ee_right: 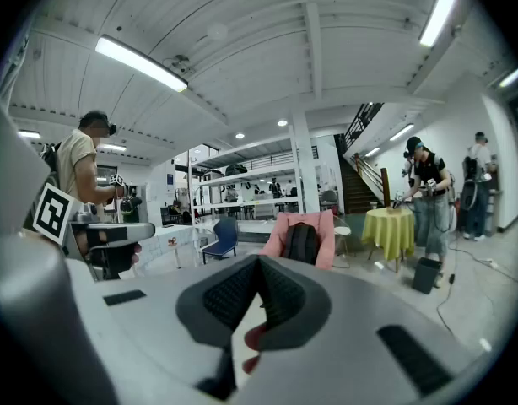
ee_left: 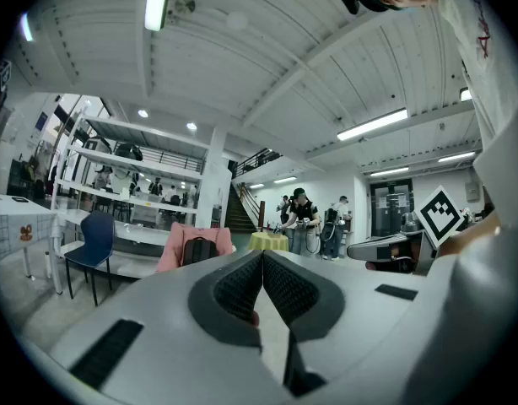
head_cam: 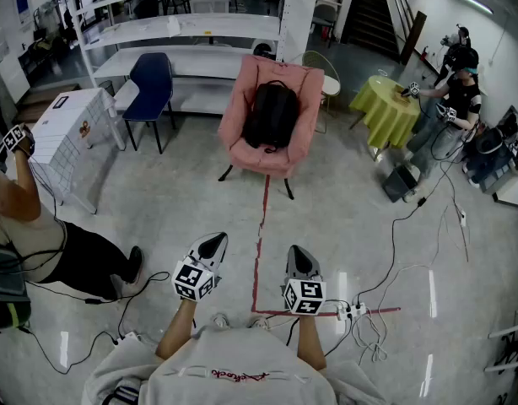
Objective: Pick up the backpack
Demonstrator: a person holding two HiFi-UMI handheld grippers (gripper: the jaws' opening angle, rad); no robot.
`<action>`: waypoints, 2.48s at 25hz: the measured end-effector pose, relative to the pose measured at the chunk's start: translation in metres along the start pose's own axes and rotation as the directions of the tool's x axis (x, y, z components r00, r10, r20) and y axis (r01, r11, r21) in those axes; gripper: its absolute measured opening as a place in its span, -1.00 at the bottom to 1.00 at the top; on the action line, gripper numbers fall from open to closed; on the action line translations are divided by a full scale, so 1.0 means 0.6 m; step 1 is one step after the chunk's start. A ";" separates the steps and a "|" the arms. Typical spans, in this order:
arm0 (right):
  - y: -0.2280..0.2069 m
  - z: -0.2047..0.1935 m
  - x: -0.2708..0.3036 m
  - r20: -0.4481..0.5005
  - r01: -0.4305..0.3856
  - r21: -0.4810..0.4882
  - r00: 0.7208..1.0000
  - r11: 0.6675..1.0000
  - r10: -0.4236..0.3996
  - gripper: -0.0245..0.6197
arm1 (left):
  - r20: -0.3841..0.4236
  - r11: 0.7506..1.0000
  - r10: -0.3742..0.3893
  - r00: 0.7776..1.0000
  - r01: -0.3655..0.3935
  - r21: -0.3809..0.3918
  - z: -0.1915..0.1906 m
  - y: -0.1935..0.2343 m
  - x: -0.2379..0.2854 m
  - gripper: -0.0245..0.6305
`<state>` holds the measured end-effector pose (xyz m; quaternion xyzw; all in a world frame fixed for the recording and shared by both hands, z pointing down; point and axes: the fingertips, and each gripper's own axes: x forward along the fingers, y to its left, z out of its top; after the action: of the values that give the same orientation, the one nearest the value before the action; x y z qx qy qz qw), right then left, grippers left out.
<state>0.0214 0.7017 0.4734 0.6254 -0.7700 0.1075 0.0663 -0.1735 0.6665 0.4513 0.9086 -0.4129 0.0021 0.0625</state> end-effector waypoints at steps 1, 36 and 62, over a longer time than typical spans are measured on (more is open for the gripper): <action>0.001 -0.004 0.000 -0.002 0.000 0.000 1.000 1.000 0.000 -0.87 | -0.002 1.000 0.000 1.000 0.000 0.000 -0.004 0.000 -0.001 -0.89; 0.078 -0.004 0.082 -0.007 0.038 -0.005 0.999 0.999 -0.038 -0.87 | 0.000 0.997 -0.082 0.997 0.082 0.000 -0.015 0.099 0.007 -0.89; 0.114 -0.024 0.149 -0.010 0.076 0.011 0.997 0.997 -0.076 -0.87 | -0.010 0.993 -0.117 0.993 0.117 -0.009 -0.041 0.185 0.020 -0.89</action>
<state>-0.0643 0.6339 0.5028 0.6540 -0.7449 0.1120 0.0704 -0.2481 0.5881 0.4888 0.9310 -0.3585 0.0015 0.0684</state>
